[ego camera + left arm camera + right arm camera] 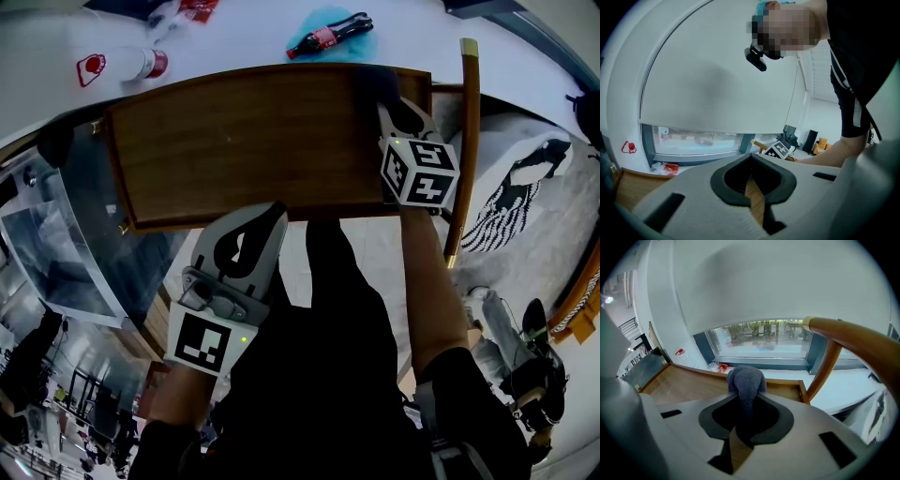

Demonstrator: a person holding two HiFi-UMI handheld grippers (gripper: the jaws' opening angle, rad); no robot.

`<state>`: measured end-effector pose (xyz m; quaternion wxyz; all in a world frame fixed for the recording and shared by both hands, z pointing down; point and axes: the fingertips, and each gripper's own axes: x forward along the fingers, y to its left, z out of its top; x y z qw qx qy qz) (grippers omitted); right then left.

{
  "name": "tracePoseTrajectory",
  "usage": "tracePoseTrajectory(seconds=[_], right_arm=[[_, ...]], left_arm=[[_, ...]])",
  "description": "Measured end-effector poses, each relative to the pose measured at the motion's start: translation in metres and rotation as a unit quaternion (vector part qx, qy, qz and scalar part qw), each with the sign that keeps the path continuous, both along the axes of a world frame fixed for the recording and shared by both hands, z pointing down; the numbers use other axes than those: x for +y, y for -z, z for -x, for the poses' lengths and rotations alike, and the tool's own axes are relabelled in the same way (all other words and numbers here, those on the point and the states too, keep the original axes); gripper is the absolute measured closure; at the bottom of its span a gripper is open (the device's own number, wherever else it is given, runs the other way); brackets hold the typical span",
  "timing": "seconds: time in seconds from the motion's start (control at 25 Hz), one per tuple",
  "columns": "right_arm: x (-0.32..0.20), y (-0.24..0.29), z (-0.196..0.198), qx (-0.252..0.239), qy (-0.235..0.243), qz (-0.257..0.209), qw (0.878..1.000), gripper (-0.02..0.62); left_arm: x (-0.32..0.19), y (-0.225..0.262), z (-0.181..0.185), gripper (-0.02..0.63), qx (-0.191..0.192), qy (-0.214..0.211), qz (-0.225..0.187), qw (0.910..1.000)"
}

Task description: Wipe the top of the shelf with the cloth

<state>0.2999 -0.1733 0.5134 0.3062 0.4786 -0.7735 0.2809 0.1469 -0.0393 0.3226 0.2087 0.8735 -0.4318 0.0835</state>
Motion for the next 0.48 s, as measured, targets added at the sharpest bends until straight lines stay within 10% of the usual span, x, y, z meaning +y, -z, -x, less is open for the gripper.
tracePoseTrajectory(seconds=[0.48], right_arm=[[0.024,0.031,0.099,-0.016,0.072,-0.030,0.997,0.528]], left_arm=[[0.027,0.007,0.068,0.586,0.004,0.043,-0.006,0.9991]])
